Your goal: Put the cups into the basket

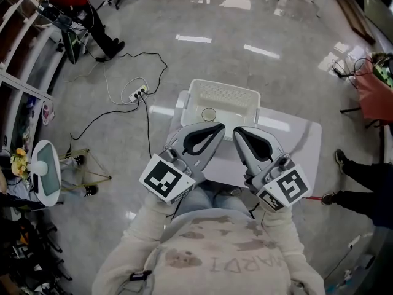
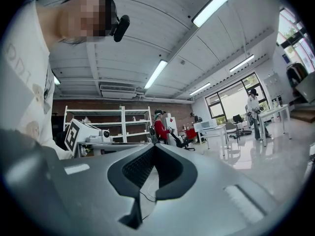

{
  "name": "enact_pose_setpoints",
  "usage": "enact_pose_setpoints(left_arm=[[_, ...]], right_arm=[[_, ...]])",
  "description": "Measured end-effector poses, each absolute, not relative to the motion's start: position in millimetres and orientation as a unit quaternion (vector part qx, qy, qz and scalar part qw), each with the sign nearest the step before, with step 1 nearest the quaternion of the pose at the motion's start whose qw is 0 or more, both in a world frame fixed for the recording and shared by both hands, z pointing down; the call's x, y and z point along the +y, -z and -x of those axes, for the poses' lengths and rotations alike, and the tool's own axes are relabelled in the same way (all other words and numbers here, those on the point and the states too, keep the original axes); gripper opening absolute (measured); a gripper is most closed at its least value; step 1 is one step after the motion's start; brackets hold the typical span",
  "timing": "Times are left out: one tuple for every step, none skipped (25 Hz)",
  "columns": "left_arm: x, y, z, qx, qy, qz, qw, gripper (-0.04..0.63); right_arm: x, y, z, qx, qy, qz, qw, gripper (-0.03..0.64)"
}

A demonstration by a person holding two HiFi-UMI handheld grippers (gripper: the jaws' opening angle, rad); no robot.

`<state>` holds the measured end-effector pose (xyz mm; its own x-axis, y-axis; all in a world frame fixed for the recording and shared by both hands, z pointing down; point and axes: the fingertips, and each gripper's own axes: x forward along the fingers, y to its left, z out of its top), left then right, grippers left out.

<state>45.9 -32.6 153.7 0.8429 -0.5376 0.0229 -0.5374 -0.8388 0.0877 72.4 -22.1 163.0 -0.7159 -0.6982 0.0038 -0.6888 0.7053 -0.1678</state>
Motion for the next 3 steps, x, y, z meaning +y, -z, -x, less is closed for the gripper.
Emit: enact_pose_setpoints(left_arm=[[-32.0, -152.6, -44.1, -0.282, 0.002, -0.958, 0.046, 0.000], [-31.6, -151.4, -42.5, -0.284, 0.002, -0.958, 0.047, 0.000], [-31.3, -150.2, -40.9, -0.286, 0.002, -0.957, 0.047, 0.002]], right_arm=[[-21.4, -161.8, -70.8, 0.924, 0.078, 0.374, 0.030, 0.024], [-20.7, -160.3, -69.3, 0.924, 0.076, 0.373, 0.031, 0.025], [-20.2, -158.7, -67.9, 0.925, 0.075, 0.372, 0.032, 0.025]])
